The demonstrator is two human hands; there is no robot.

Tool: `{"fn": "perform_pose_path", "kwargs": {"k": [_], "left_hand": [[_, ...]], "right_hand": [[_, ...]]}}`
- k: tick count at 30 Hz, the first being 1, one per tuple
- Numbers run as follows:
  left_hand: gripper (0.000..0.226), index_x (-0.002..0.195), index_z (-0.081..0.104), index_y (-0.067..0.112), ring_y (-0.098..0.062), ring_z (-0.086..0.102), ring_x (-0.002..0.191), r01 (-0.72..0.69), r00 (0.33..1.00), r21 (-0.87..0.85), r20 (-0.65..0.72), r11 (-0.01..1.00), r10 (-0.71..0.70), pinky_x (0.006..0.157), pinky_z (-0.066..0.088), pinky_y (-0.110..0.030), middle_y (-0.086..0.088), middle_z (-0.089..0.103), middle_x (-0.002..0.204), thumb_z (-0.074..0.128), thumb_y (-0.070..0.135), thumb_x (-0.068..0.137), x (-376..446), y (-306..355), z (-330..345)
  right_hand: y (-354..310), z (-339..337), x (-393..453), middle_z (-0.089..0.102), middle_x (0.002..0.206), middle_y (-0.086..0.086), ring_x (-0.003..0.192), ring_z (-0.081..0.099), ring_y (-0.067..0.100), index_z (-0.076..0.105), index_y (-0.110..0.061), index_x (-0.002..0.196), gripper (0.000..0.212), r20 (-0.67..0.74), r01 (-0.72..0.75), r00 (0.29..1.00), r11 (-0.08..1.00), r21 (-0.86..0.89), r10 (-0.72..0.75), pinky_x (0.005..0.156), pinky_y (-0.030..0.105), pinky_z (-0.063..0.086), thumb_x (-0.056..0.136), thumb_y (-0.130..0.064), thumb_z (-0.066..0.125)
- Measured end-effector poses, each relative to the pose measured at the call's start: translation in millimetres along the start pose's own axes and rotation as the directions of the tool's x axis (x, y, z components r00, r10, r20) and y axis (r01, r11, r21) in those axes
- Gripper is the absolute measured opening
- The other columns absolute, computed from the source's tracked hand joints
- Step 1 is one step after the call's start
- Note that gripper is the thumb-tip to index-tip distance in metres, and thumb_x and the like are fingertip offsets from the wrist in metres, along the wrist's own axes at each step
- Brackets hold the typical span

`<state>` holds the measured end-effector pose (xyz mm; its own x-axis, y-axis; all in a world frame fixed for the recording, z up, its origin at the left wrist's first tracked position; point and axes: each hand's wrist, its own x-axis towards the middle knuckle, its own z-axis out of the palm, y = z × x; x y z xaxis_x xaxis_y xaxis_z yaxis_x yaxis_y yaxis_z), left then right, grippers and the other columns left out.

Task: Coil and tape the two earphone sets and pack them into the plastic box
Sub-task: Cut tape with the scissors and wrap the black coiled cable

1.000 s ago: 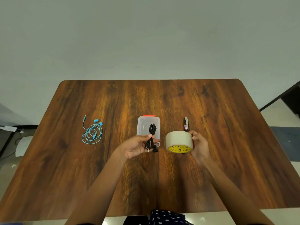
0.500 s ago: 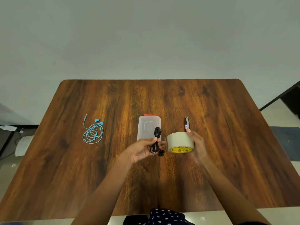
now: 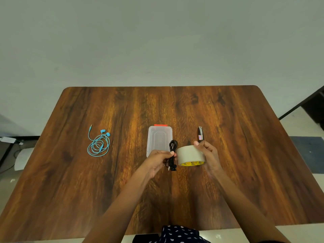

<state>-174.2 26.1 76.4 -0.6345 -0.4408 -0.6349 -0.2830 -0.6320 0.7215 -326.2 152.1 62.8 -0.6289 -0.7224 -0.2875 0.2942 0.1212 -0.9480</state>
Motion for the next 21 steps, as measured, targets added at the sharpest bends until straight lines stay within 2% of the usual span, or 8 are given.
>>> {"fn": "perform_pose_path", "kwargs": {"k": [2, 5, 9, 11, 13, 17, 21], "left_hand": [[0.015, 0.096, 0.069, -0.006, -0.021, 0.069, 0.076, -0.009, 1.0, 0.01, -0.016, 1.0, 0.009, 0.086, 0.051, -0.034, -0.013, 0.071, 0.082, 0.059, 0.004, 0.091, 0.8, -0.7, 1.1], [0.016, 0.098, 0.068, -0.008, -0.016, 0.07, 0.071, -0.03, 0.999, -0.008, -0.01, 1.0, 0.03, 0.069, 0.056, -0.022, -0.01, 0.071, 0.077, 0.059, 0.003, 0.09, 2.4, -0.9, 1.9], [0.014, 0.092, 0.071, -0.003, -0.014, 0.07, 0.071, -0.058, 0.998, -0.011, -0.005, 0.998, 0.058, 0.07, 0.056, -0.022, -0.007, 0.072, 0.073, 0.059, 0.003, 0.091, 3.8, 1.5, 1.7], [0.014, 0.091, 0.071, -0.004, -0.012, 0.07, 0.067, -0.075, 0.997, 0.004, 0.001, 0.997, 0.075, 0.063, 0.055, -0.02, -0.006, 0.072, 0.071, 0.058, 0.002, 0.091, 3.0, 4.2, 1.6], [0.014, 0.093, 0.069, -0.008, -0.011, 0.069, 0.064, -0.092, 0.996, 0.024, 0.007, 0.995, 0.092, 0.06, 0.054, -0.019, -0.005, 0.071, 0.068, 0.058, 0.001, 0.091, 2.9, 7.1, 2.6], [0.014, 0.095, 0.067, -0.011, -0.014, 0.067, 0.067, -0.088, 0.996, 0.091, 0.002, 0.992, 0.089, 0.066, 0.056, -0.019, -0.011, 0.068, 0.074, 0.058, -0.001, 0.09, 4.7, 12.1, 3.6], [0.015, 0.098, 0.067, -0.01, -0.016, 0.066, 0.072, -0.077, 0.996, 0.147, -0.028, 0.986, 0.081, 0.073, 0.057, -0.021, -0.013, 0.069, 0.08, 0.06, -0.001, 0.089, 7.1, 14.0, 4.9]], "right_hand": [[1.7, -1.2, 1.0, 0.06, 0.074, -0.001, 0.07, 0.061, 0.007, 0.054, -0.012, 0.068, 0.039, 0.003, 0.008, 1.0, 1.0, -0.017, -0.008, 0.052, 0.023, 0.047, 0.07, -0.045, 0.074], [2.8, -3.1, 2.2, 0.059, 0.073, -0.001, 0.068, 0.06, 0.007, 0.054, -0.014, 0.066, 0.034, 0.0, 0.015, 1.0, 0.999, -0.034, -0.015, 0.052, 0.024, 0.046, 0.073, -0.042, 0.072], [1.2, -7.1, 3.3, 0.058, 0.065, -0.006, 0.063, 0.06, 0.007, 0.057, -0.02, 0.062, 0.033, 0.036, 0.051, 0.998, 0.988, -0.148, -0.046, 0.047, 0.023, 0.047, 0.06, -0.047, 0.077], [1.1, -8.7, 4.1, 0.057, 0.064, -0.003, 0.063, 0.059, 0.009, 0.059, -0.015, 0.063, 0.038, 0.06, 0.072, 0.996, 0.975, -0.21, -0.061, 0.047, 0.022, 0.045, 0.058, -0.047, 0.077], [2.1, -11.0, 6.1, 0.056, 0.066, 0.005, 0.063, 0.059, 0.012, 0.06, -0.003, 0.069, 0.047, 0.075, 0.085, 0.995, 0.964, -0.252, -0.068, 0.049, 0.024, 0.043, 0.061, -0.045, 0.078], [2.6, -17.6, 10.4, 0.06, 0.07, 0.011, 0.065, 0.061, 0.017, 0.064, 0.004, 0.076, 0.035, 0.139, 0.06, 0.99, 0.954, -0.292, -0.02, 0.053, 0.028, 0.045, 0.076, -0.029, 0.077], [5.4, -20.5, 13.5, 0.063, 0.08, 0.025, 0.07, 0.062, 0.019, 0.065, 0.011, 0.087, 0.05, 0.154, 0.067, 0.988, 0.941, -0.33, -0.016, 0.056, 0.027, 0.044, 0.073, -0.037, 0.07]]}}
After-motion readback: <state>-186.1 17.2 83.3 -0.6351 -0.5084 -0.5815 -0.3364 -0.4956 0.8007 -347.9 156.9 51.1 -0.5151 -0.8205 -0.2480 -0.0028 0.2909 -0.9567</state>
